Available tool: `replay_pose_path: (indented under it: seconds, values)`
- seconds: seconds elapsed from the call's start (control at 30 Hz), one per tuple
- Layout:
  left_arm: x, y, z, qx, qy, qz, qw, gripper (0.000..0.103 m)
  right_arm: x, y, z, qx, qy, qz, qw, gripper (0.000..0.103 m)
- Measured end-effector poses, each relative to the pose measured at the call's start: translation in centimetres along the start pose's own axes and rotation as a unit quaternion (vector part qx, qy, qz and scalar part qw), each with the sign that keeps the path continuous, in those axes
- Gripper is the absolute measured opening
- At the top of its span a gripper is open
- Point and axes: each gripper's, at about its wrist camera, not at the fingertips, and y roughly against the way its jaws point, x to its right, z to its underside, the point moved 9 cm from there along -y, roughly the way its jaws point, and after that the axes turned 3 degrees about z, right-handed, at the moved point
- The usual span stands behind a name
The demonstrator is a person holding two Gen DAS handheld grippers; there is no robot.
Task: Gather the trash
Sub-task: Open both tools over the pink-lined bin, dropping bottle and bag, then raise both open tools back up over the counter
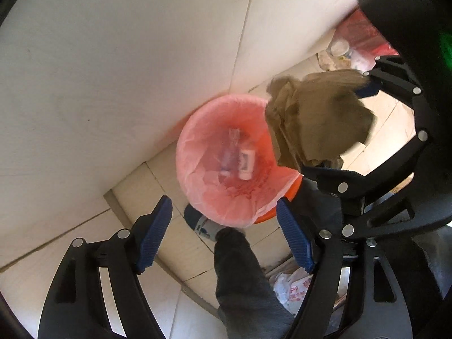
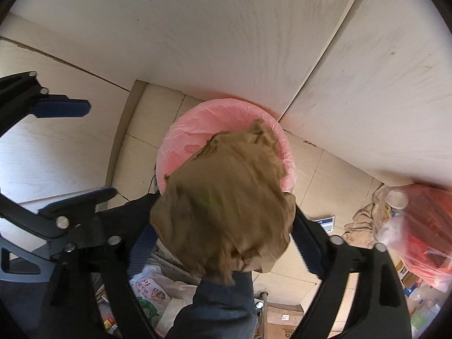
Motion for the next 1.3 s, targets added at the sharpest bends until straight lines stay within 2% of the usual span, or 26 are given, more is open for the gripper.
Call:
replay_pose_path:
  seconds: [0.1, 0.27, 0.43, 0.53, 0.63, 0.9, 1.1, 1.3]
  values:
    - [-0.3, 0.3, 0.2, 0.0, 0.004, -0.004, 1.0, 0.075, 0.1, -0.7, 0.1, 0.001, 0.007, 0.001, 1.0, 0.098]
    - [-1.2, 0.4, 0.8, 0.001, 0.015, -0.013, 0.9998, 0.075, -0.4, -1.2, 0.2, -0.002, 0.008, 0.005, 1.0, 0.098]
    - [-2.2, 2.6, 1.0, 0.015, 0.031, -0.017, 0.9993, 0.075, -0.2, 1.3, 0.7, 0.01, -0.001, 0.001, 1.0, 0.098]
    - [-2.3, 6.3, 0.9, 0.043, 0.046, -0.015, 0.9979, 0.075, 0.4, 5.5, 1.0, 0.041, -0.012, -0.005, 0.999, 0.098]
    - [-2.3, 11.8, 0.3, 0.085, 0.06, -0.015, 0.9944, 0.075, 1.2, 11.5, 1.3, 0.08, -0.024, -0.003, 0.997, 0.098]
    - [-2.7, 26.6, -2.0, 0.2, 0.092, -0.041, 0.9746, 0.083, 3.6, 26.3, -0.3, 0.185, -0.058, 0.023, 0.981, 0.098]
    - [-3.2, 33.6, -4.9, 0.247, 0.104, -0.08, 0.96, 0.087, 3.8, 34.3, -3.3, 0.254, -0.065, 0.044, 0.964, 0.098]
    - [-5.2, 38.3, -7.5, 0.283, 0.137, -0.094, 0.9447, 0.091, 4.7, 40.1, -6.4, 0.307, -0.071, 0.062, 0.947, 0.098]
